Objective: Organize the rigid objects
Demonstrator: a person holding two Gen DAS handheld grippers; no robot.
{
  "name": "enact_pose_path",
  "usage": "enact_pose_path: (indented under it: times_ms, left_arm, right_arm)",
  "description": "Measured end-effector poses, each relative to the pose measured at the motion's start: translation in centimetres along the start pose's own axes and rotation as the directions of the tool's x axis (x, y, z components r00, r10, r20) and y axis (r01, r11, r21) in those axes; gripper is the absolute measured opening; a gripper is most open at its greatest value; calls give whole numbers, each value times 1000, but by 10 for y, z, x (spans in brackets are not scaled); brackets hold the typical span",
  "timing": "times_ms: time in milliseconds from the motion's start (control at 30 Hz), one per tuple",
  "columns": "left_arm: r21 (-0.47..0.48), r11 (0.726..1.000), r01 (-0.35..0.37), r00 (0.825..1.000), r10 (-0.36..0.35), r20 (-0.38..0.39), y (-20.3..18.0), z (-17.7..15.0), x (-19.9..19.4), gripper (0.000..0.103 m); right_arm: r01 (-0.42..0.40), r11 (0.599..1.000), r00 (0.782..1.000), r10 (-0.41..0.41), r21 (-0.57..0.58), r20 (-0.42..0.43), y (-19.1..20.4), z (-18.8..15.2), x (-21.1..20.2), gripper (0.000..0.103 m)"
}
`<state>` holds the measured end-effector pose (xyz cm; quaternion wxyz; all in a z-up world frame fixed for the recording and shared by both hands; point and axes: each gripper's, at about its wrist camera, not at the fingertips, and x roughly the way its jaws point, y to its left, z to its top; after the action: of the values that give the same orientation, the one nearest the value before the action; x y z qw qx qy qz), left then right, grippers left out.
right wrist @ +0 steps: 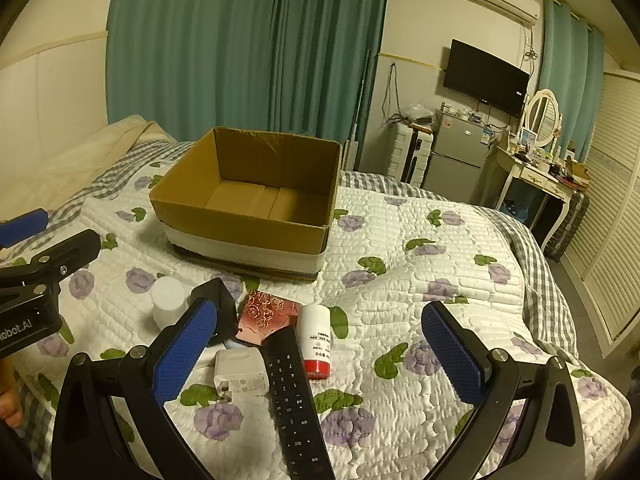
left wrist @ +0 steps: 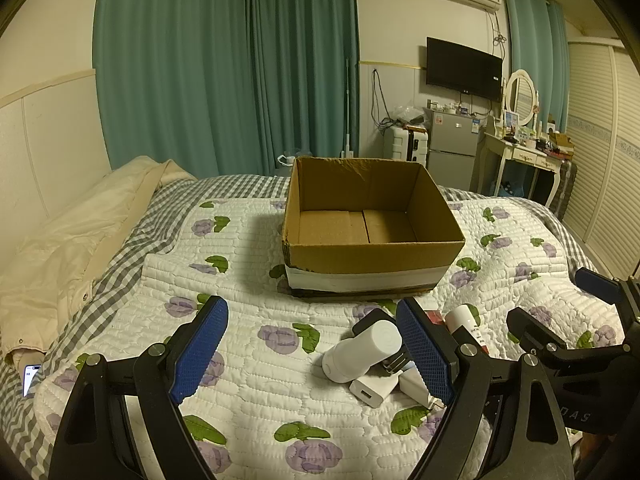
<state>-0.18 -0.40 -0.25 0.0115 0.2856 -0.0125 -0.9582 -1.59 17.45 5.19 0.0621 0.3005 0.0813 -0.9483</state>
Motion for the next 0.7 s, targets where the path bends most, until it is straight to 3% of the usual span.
enact_pose_path:
  times_ms: [700]
  left_arm:
    - [2,1000,-1,1000,1,10,-1,-3,-4,88]
  right_arm:
    - [14,1000,1000,-14,0,27,-1,2,-11,103]
